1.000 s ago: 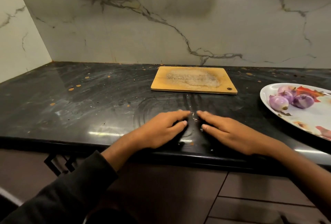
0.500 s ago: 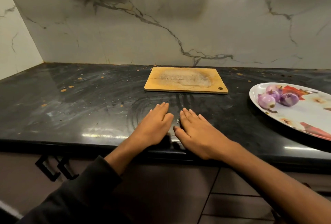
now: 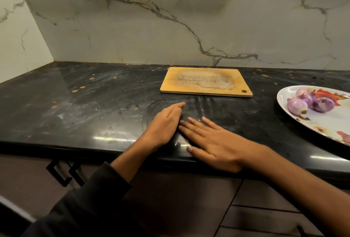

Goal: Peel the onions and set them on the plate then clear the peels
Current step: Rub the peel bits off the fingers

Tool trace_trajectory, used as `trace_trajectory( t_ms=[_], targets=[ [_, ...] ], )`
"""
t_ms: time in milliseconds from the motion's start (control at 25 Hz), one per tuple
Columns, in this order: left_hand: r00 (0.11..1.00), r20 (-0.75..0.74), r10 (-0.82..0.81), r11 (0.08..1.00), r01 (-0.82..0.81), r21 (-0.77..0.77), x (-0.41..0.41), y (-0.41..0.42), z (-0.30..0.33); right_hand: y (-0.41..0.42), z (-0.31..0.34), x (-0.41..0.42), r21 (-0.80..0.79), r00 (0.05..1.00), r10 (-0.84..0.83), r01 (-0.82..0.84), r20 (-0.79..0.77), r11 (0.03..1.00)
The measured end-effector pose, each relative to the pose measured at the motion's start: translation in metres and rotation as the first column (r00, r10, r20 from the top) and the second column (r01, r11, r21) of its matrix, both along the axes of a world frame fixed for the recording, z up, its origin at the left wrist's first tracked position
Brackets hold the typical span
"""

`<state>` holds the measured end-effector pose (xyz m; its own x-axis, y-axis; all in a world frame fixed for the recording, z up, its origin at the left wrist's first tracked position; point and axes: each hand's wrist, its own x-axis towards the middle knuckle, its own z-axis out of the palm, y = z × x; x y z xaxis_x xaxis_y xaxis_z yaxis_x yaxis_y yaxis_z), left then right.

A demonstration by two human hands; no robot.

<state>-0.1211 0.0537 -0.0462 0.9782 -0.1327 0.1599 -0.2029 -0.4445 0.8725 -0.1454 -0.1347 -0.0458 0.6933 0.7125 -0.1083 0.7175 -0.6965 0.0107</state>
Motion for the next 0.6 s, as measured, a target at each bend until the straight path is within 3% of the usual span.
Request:
trace_trajectory(
  t_ms=[160, 240, 360, 600],
  targets=[
    [1.0, 0.007, -0.02, 0.999, 0.02, 0.042, 0.0, 0.0, 0.0, -0.019, 0.008, 0.022, 0.13, 0.994, -0.046, 0.059, -0.095, 0.99],
    [1.0, 0.009, -0.025, 0.999, 0.025, 0.025, 0.001, 0.001, -0.002, -0.03, 0.014, 0.007, 0.162, 0.997, 0.065, -0.057, -0.043, 0.985],
    [1.0, 0.006, -0.024, 1.0, 0.024, -0.007, 0.003, 0.001, -0.004, -0.037, 0.012, -0.014, 0.044, 0.976, 0.218, -0.218, 0.011, 0.975],
    [0.999, -0.011, -0.033, 0.999, 0.033, -0.015, -0.002, 0.0, -0.005, -0.011, 0.004, 0.032, 0.019, 0.997, 0.07, -0.069, -0.042, 0.997]
  ],
)
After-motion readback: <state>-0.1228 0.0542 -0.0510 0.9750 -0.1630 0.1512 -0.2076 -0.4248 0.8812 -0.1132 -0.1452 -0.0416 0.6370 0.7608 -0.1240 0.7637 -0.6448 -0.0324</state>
